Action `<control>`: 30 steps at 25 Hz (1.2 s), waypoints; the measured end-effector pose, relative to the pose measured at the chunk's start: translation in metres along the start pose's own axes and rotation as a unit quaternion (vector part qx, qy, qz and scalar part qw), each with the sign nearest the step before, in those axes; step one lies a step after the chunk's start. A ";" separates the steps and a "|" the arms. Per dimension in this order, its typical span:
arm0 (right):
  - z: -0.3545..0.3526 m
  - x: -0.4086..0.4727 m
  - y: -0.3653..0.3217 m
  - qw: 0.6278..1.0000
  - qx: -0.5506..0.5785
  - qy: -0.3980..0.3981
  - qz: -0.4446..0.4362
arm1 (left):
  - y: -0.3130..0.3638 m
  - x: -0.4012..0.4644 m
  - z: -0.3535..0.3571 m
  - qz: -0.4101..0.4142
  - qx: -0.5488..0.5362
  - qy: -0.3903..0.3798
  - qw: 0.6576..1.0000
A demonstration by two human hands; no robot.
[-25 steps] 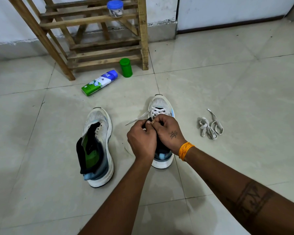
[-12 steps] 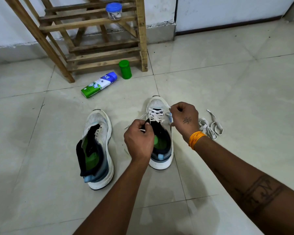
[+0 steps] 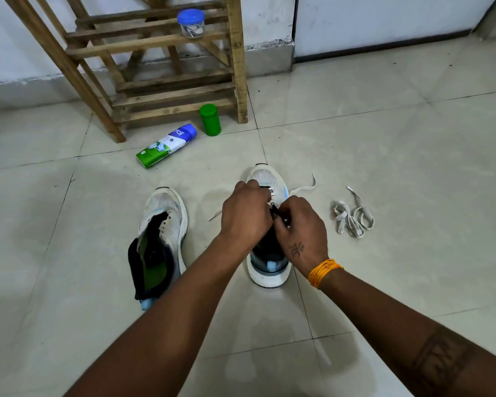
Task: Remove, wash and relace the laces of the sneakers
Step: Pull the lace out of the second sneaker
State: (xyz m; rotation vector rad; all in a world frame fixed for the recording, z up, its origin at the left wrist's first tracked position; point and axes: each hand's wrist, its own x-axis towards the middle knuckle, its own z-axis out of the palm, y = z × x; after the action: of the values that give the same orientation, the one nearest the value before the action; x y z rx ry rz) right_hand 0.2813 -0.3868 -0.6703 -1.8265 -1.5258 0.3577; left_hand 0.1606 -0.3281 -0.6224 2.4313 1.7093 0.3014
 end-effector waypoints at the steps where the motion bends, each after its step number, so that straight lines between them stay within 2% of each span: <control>1: 0.001 -0.002 0.001 1.000 0.018 0.011 0.001 | -0.001 0.002 -0.002 0.019 0.027 -0.010 0.999; 3: 0.003 -0.006 0.003 0.999 0.042 0.028 0.005 | -0.003 0.003 0.000 0.018 -0.004 -0.002 1.000; 4: 0.004 -0.007 0.004 0.998 0.046 0.038 0.010 | -0.004 0.002 0.007 -0.017 -0.062 0.026 0.998; 5: 0.004 -0.007 0.005 0.998 0.047 0.048 0.018 | -0.007 0.000 0.016 -0.086 -0.142 0.063 0.984; 6: 0.004 -0.007 0.006 0.997 0.048 0.056 0.024 | -0.009 0.000 0.020 -0.187 -0.243 0.096 0.947; 7: 0.005 -0.008 0.006 0.996 0.051 0.061 0.027 | -0.012 -0.001 0.022 -0.280 -0.345 0.118 0.888; 8: 0.005 -0.008 0.006 0.996 0.055 0.063 0.025 | -0.016 -0.002 0.024 -0.334 -0.403 0.133 0.842; 9: 0.005 -0.008 0.005 0.996 0.057 0.062 0.019 | -0.017 -0.004 0.024 -0.336 -0.412 0.139 0.836; 10: 0.004 -0.009 0.006 0.996 0.059 0.060 0.010 | -0.015 -0.007 0.022 -0.293 -0.373 0.144 0.869; 12: 0.004 -0.009 0.007 0.996 0.067 0.057 -0.003 | -0.011 -0.012 0.015 -0.092 -0.196 0.146 0.965; 13: 0.005 -0.009 0.008 0.996 0.070 0.055 -0.001 | -0.007 -0.012 0.010 0.011 -0.096 0.139 0.985; 14: 0.006 -0.008 0.007 0.996 0.073 0.055 0.004 | -0.007 -0.011 0.009 0.091 -0.018 0.128 0.987; 15: 0.007 -0.008 0.007 0.996 0.075 0.055 0.007 | -0.008 -0.008 0.010 0.136 0.034 0.110 0.984; 16: 0.008 -0.009 0.006 0.996 0.077 0.055 0.008 | -0.011 -0.006 0.010 0.146 0.057 0.096 0.983; 18: 0.009 -0.010 0.005 0.995 0.081 0.056 0.010 | -0.016 -0.001 0.012 0.127 0.029 0.084 0.988; 20: 0.009 -0.011 0.006 0.994 0.086 0.061 0.020 | -0.017 -0.003 0.014 0.053 -0.099 0.121 0.986; 21: 0.009 -0.011 0.005 0.994 0.090 0.064 0.024 | -0.018 -0.003 0.015 -0.024 -0.185 0.159 0.969; 23: 0.009 -0.012 0.004 0.993 0.096 0.062 0.024 | -0.031 0.000 0.017 -0.226 -0.324 0.221 0.892; 24: 0.009 -0.012 0.003 0.993 0.096 0.059 0.022 | -0.038 0.000 0.018 -0.307 -0.348 0.222 0.858; 25: 0.008 -0.013 0.003 0.994 0.095 0.058 0.019 | -0.042 -0.003 0.019 -0.341 -0.337 0.213 0.851; 26: 0.008 -0.013 0.004 0.994 0.095 0.058 0.017 | -0.043 -0.007 0.020 -0.319 -0.313 0.214 0.868; 27: 0.008 -0.012 0.005 0.994 0.095 0.058 0.015 | -0.040 -0.011 0.019 -0.255 -0.288 0.216 0.898; 30: 0.009 -0.012 0.005 0.993 0.100 0.057 0.014 | -0.022 -0.018 0.013 0.000 -0.127 0.155 0.980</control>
State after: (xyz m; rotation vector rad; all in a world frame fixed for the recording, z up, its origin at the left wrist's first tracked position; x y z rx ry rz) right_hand 0.2768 -0.3954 -0.6828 -1.6825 -1.3384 0.3989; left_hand 0.1384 -0.3378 -0.6413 2.2881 1.6588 0.8834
